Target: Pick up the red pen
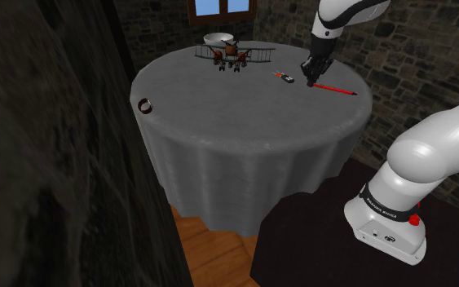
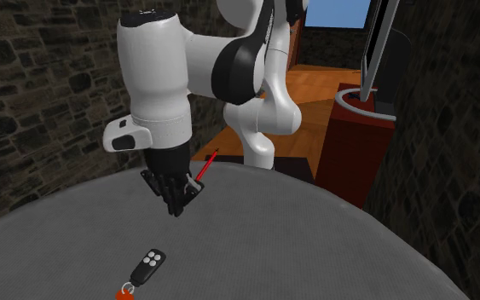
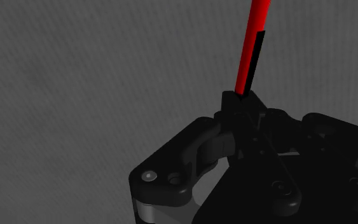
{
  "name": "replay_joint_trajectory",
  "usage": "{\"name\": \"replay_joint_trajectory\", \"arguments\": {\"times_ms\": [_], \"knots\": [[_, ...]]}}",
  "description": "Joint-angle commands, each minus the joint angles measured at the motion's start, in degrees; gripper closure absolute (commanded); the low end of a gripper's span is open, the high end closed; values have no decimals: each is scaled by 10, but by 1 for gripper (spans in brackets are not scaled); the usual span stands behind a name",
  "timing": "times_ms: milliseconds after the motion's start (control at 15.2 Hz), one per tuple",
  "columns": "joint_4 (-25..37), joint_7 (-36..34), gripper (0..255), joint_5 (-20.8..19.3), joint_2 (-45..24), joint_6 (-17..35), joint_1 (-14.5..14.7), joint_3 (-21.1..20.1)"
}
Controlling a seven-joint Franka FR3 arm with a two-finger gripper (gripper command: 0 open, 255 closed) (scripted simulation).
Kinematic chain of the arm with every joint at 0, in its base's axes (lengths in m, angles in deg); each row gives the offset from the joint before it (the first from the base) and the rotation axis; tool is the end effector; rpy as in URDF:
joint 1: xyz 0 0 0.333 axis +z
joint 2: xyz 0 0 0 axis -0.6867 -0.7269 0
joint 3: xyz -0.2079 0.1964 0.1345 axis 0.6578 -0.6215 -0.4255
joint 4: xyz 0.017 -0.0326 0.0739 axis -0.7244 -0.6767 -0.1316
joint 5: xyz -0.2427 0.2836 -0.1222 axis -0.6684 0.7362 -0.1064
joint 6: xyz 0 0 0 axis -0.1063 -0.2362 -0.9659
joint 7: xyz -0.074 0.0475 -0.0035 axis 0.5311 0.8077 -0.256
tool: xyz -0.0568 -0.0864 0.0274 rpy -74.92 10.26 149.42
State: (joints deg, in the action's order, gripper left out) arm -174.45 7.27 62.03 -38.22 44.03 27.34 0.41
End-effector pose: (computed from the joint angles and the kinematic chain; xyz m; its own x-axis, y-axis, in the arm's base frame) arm 0.3656 -0.1773 0.4509 0.9275 -0.3721 0.0365 -0.3733 -0.9271 0.0345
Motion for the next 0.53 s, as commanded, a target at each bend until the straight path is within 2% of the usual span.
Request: {"name": "replay_joint_trajectory", "arguments": {"times_ms": [0, 462], "knots": [[11, 0, 255, 1, 5, -16, 1, -2], [56, 1, 255, 4, 17, -73, 2, -5]]}}
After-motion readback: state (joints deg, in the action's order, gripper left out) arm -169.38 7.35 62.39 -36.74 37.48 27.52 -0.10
